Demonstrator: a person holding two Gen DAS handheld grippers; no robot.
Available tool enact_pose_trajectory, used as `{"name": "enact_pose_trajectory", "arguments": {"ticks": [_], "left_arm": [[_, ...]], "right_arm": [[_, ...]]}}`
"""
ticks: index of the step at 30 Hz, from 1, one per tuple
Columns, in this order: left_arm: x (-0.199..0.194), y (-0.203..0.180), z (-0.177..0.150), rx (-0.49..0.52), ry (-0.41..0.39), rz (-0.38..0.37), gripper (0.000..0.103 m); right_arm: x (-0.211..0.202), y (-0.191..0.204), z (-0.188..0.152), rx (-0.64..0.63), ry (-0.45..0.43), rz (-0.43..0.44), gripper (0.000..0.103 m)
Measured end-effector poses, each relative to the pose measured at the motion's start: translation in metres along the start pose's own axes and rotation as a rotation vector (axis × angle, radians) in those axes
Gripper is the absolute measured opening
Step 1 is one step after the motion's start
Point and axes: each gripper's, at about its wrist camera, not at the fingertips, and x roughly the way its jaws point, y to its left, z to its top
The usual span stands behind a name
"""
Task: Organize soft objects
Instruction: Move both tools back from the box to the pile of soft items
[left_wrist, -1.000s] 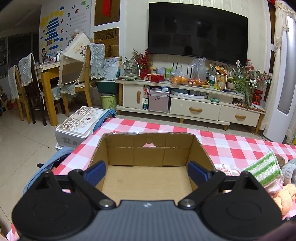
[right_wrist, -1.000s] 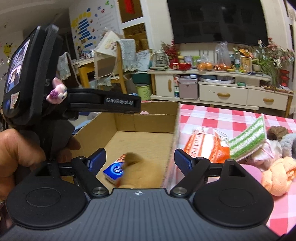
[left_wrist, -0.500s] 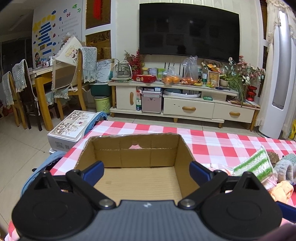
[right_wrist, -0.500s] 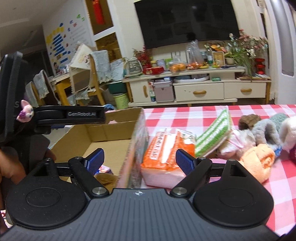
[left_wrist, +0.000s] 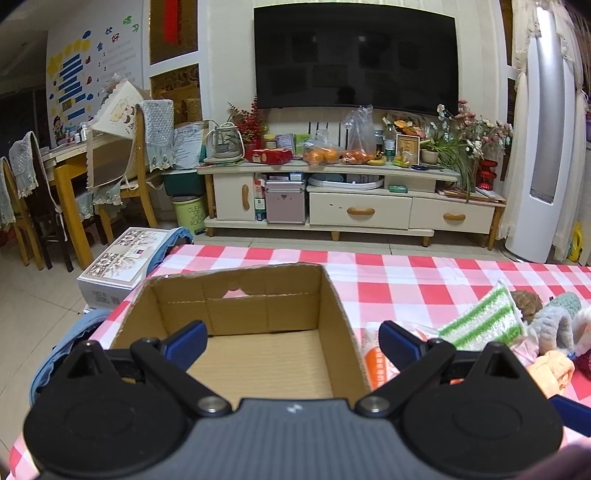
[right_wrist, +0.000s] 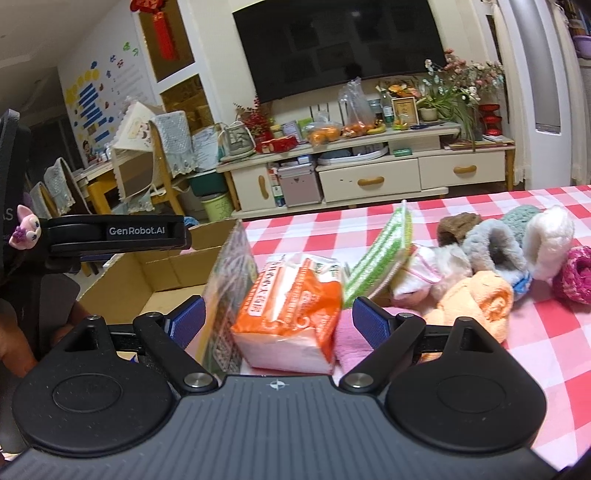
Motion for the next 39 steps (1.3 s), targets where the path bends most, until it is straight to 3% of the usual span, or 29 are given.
{"name": "enact_pose_trajectory", "arguments": {"ticks": [30, 39], "left_arm": [[0.001, -0.077, -0.012, 0.183, 0.003, -0.057, 0.099], [-0.006, -0.104, -0.018, 0.238, -0.012, -0.146, 0.099]], "right_arm": [[-0.022, -0.018, -0.016, 0.084, -0.053, -0.133, 0.103], [-0.025, -0.024, -0.016, 0.101, -0.093, -0.212, 0.103]]}}
